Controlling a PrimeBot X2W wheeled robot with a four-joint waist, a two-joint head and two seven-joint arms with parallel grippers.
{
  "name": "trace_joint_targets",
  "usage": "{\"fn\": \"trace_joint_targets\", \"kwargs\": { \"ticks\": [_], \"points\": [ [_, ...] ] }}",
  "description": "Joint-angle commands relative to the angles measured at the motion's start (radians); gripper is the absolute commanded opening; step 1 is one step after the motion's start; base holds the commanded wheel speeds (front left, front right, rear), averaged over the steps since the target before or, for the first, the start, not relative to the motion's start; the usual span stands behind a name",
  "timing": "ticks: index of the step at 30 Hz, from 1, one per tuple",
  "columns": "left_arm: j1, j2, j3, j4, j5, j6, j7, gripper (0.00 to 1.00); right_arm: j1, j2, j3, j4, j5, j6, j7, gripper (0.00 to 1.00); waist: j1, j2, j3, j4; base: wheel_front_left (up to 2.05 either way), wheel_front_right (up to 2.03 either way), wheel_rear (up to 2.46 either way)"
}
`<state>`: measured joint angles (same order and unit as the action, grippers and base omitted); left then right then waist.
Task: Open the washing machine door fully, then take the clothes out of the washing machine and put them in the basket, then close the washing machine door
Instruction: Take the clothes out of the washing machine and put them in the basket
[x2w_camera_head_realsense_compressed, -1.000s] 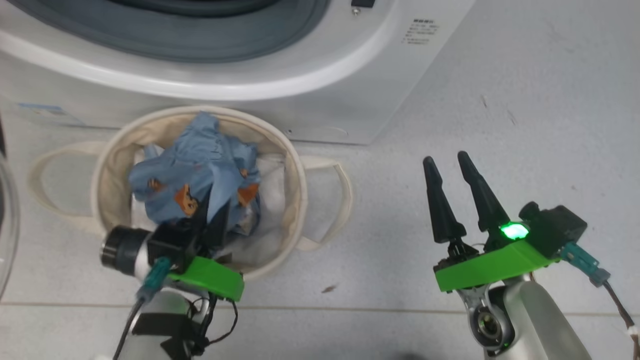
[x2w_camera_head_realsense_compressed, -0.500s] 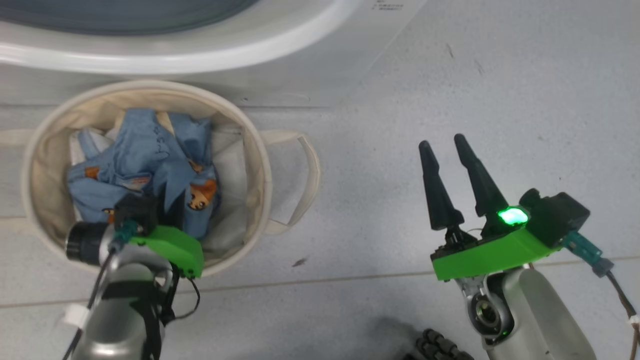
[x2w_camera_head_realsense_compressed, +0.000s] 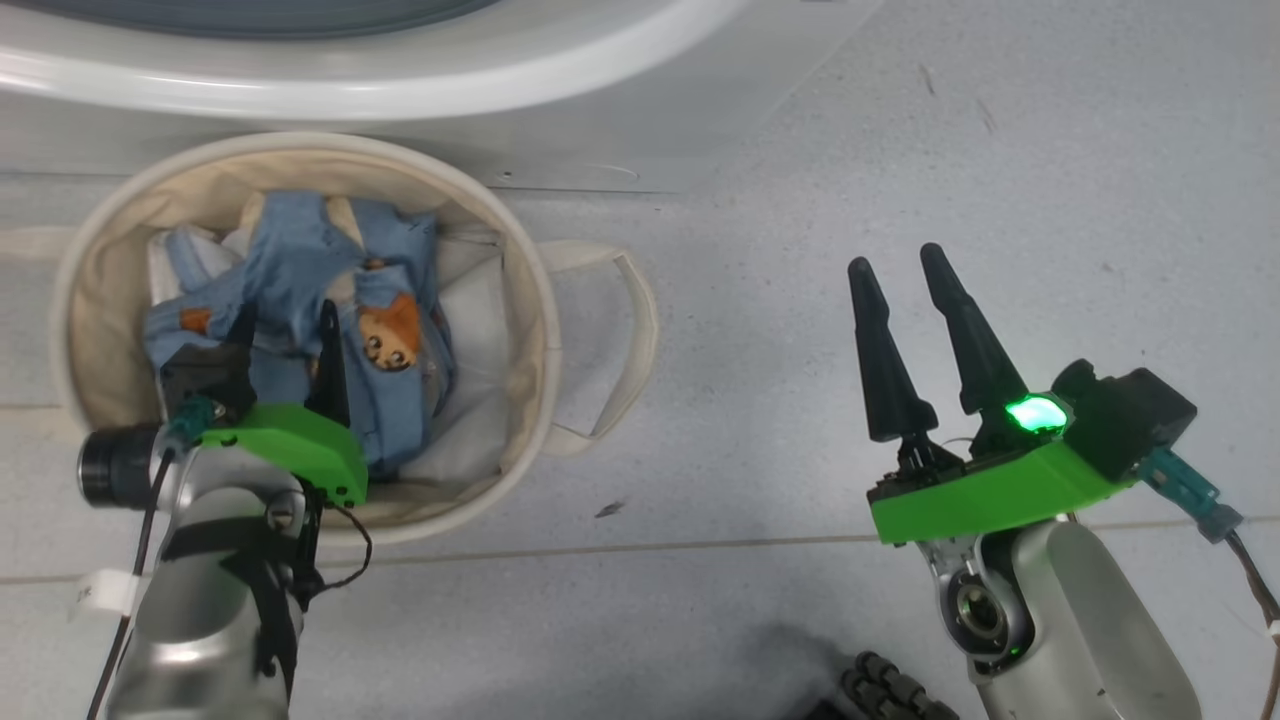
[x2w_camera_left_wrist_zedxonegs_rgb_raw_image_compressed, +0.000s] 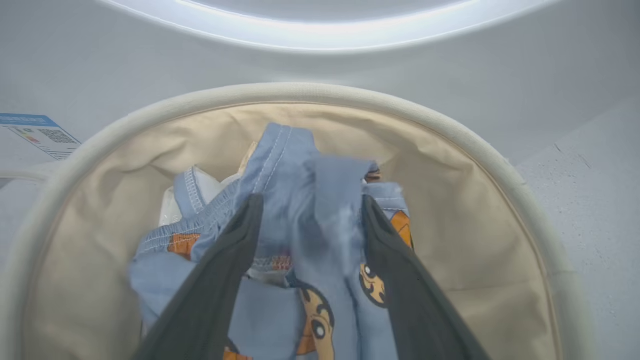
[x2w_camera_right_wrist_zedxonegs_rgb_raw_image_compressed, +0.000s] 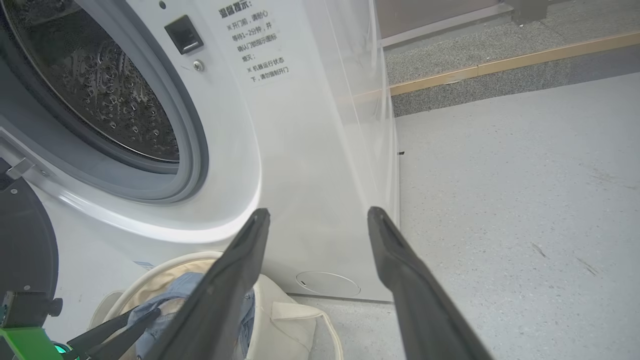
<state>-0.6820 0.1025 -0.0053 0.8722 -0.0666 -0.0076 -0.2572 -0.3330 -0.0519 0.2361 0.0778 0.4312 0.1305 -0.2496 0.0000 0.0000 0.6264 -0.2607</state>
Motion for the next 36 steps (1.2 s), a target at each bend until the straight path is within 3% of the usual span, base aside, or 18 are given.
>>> {"fn": "trace_joint_targets", "kwargs": {
  "ticks": [1,11,24,27,30,36],
  "points": [
    [0.011,0.020,0.033,-0.034,-0.010,0.007,-0.005,1.00,0.006,0.002,0.016,-0.029,-0.008,0.000,-0.012,1.00,0.0000,0.0000,-0.007,0.009,0.00,0.00,0.00],
    [0.091,-0.006,0.076,-0.225,-0.025,-0.008,-0.005,1.00,0.011,0.002,0.014,-0.022,-0.020,0.000,-0.012,1.00,0.0000,0.0000,-0.076,0.055,0.00,0.00,0.00],
    [0.337,-0.051,0.091,-0.607,-0.085,-0.060,-0.005,1.00,0.060,0.002,0.023,0.004,-0.045,0.000,-0.012,1.00,0.0000,0.0000,-0.292,0.121,0.00,0.00,0.00],
    [0.390,-0.052,0.057,-0.680,-0.119,-0.050,-0.005,1.00,0.079,0.002,0.015,0.010,-0.052,0.000,-0.012,1.00,0.0000,0.0000,-0.342,0.139,0.00,0.00,0.00],
    [0.462,-0.052,0.016,-0.782,-0.086,-0.022,-0.005,1.00,0.112,0.002,0.011,0.014,-0.019,0.000,-0.012,1.00,0.0000,0.0000,-0.395,0.159,0.00,0.00,0.00],
    [0.553,-0.052,-0.011,-0.837,-0.092,0.011,-0.005,1.00,0.153,0.002,-0.076,0.017,-0.021,0.000,-0.012,1.00,0.0000,0.0000,-0.469,0.177,0.00,0.00,0.00]
  ]
}}
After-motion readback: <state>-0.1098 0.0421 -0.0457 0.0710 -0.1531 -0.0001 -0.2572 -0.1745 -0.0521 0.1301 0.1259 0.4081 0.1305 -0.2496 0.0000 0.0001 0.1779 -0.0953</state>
